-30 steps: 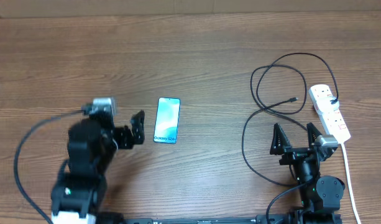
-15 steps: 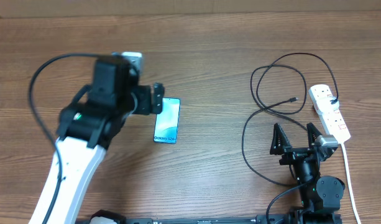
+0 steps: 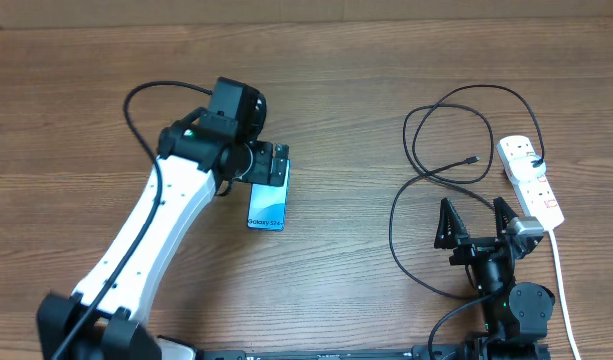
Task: Plug charger to phone and switch on socket
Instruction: 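Move the left gripper forward over the phone, then lower the left gripper and grasp the phone's top edge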
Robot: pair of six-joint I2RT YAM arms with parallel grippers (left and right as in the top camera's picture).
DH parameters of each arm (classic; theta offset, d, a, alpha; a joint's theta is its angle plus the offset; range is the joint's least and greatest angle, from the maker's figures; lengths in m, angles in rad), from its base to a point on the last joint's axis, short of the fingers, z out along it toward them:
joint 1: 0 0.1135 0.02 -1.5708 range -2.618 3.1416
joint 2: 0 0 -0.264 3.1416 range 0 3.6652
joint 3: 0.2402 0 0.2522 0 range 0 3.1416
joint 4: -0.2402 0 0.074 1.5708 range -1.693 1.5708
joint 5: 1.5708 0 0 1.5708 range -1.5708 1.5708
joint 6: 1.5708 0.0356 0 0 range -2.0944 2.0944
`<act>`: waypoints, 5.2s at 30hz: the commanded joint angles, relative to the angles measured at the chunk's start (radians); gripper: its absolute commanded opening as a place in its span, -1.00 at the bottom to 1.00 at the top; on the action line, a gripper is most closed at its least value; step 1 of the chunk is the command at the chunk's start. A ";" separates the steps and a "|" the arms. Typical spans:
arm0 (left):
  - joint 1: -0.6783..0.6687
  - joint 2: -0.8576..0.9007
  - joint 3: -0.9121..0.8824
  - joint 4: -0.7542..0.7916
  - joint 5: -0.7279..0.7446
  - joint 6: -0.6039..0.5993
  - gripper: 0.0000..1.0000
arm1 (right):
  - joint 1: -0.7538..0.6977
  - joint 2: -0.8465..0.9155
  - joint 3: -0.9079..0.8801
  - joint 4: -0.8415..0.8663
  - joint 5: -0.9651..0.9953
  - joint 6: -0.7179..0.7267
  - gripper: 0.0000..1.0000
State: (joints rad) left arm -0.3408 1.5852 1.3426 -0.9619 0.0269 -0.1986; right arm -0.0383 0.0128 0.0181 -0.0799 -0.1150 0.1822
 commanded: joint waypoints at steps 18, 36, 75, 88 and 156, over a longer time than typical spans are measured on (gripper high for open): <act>-0.007 0.276 0.021 0.018 0.026 0.015 0.99 | 0.005 -0.010 -0.010 0.005 0.010 -0.005 1.00; -0.008 0.374 0.021 0.061 0.026 -0.023 0.99 | 0.005 -0.010 -0.010 0.005 0.010 -0.004 1.00; -0.040 0.423 0.006 0.102 -0.019 -0.146 1.00 | 0.005 -0.010 -0.010 0.005 0.010 -0.005 1.00; -0.040 0.423 -0.097 0.192 -0.019 -0.146 1.00 | 0.005 -0.010 -0.010 0.005 0.010 -0.005 1.00; -0.039 0.423 -0.019 0.068 0.105 -0.165 0.26 | 0.005 -0.010 -0.010 0.005 0.010 -0.005 1.00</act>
State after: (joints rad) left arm -0.3794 1.9793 1.2938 -0.8719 0.0608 -0.3416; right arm -0.0387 0.0128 0.0181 -0.0795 -0.1150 0.1818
